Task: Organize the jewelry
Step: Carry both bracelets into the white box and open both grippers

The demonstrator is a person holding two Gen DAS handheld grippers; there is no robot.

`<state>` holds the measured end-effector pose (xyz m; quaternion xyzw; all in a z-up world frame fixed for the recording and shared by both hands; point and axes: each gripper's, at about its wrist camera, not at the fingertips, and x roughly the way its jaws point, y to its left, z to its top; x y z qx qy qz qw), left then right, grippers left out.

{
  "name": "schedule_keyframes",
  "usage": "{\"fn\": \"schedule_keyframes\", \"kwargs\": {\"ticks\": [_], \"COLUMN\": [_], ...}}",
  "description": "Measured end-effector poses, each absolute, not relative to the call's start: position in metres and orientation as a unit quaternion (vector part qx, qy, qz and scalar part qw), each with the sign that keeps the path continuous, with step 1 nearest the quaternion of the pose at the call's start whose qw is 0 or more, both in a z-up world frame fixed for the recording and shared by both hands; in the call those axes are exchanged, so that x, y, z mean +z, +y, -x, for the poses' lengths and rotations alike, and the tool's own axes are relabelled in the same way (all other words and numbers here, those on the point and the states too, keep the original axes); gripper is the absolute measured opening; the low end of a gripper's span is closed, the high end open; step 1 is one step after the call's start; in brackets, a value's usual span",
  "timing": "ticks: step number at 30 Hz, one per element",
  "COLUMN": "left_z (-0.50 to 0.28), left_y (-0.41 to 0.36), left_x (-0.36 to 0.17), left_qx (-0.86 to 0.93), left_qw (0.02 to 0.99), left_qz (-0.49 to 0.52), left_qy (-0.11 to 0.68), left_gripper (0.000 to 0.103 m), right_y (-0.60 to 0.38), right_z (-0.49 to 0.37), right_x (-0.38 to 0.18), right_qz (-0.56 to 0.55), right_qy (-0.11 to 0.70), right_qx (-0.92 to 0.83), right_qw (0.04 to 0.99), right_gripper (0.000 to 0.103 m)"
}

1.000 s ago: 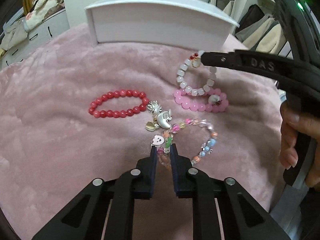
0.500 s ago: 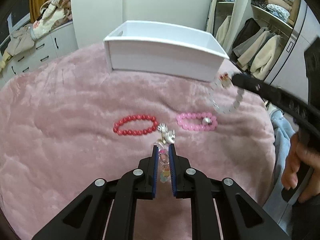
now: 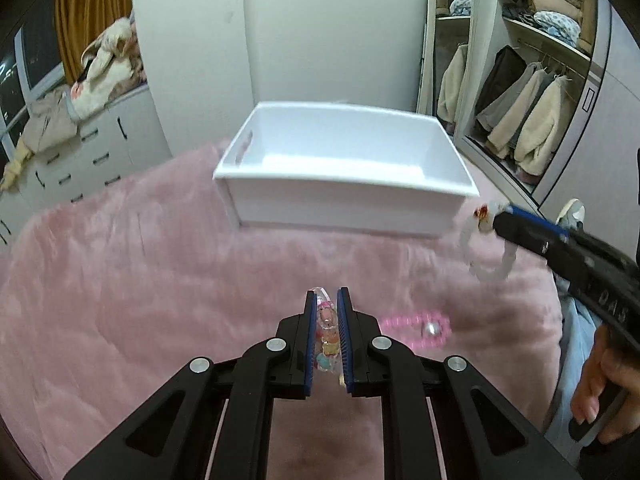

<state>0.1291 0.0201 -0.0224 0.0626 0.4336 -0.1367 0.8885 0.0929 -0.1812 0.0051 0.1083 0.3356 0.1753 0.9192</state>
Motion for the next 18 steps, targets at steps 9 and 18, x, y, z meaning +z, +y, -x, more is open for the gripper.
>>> {"fn": "schedule_keyframes", "kwargs": {"ticks": [9, 18], "left_z": [-0.189, -0.254], "left_y": [0.004, -0.014], "left_x": [0.009, 0.015], "left_qx": [-0.124, -0.11], "left_qw": [0.9, 0.903], "left_qz": [-0.076, -0.073], "left_qy": [0.41, 0.409], "left_gripper": [0.015, 0.016], "right_y": [-0.193, -0.206], "right_z": [-0.132, -0.184], "right_x": [0.012, 0.006], "right_qz": [-0.114, -0.115], "right_qy": [0.321, 0.317], "right_qx": [0.167, 0.163], "right_qw": [0.925, 0.927], "right_gripper": [0.011, 0.011]}}
